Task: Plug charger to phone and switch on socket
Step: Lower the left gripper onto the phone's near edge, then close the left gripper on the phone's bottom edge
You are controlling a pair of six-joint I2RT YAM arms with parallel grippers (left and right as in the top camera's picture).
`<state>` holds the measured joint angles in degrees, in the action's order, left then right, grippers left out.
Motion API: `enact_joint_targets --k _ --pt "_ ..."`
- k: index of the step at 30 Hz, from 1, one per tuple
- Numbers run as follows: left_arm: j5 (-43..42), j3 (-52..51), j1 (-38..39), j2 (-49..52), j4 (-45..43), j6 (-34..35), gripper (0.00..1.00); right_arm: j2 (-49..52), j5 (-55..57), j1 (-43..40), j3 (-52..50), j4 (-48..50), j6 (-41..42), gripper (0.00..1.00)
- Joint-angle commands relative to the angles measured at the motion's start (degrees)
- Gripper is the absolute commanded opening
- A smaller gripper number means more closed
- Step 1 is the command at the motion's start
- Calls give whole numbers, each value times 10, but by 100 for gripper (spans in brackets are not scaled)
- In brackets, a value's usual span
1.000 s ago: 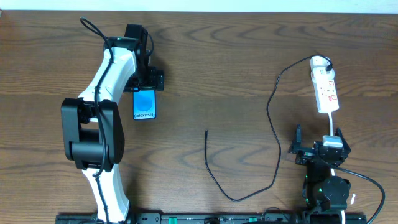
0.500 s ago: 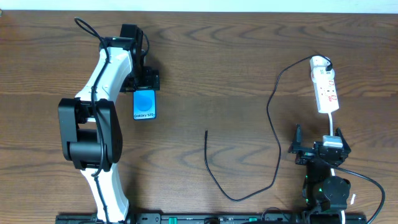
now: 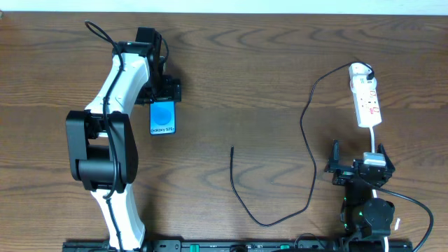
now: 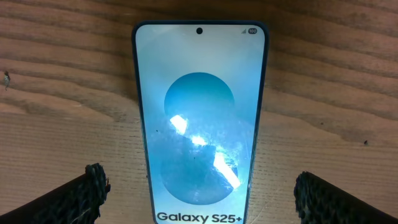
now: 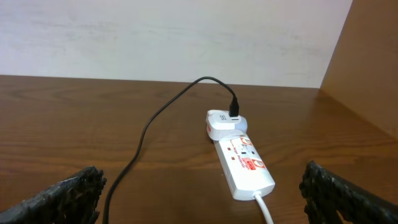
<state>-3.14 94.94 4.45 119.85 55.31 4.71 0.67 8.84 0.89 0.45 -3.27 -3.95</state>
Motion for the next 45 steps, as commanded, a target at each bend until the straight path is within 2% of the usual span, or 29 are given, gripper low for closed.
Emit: enact_joint_targets --k 1,22,45 --pt "-7 -12 -2 7 3 5 98 -4 6 3 -1 -1 7 99" --pt "-7 -54 -2 7 -36 5 98 -4 6 3 -1 -2 7 99" --pt "-3 -55 -2 7 -61 5 98 -4 6 3 -1 -1 7 99"
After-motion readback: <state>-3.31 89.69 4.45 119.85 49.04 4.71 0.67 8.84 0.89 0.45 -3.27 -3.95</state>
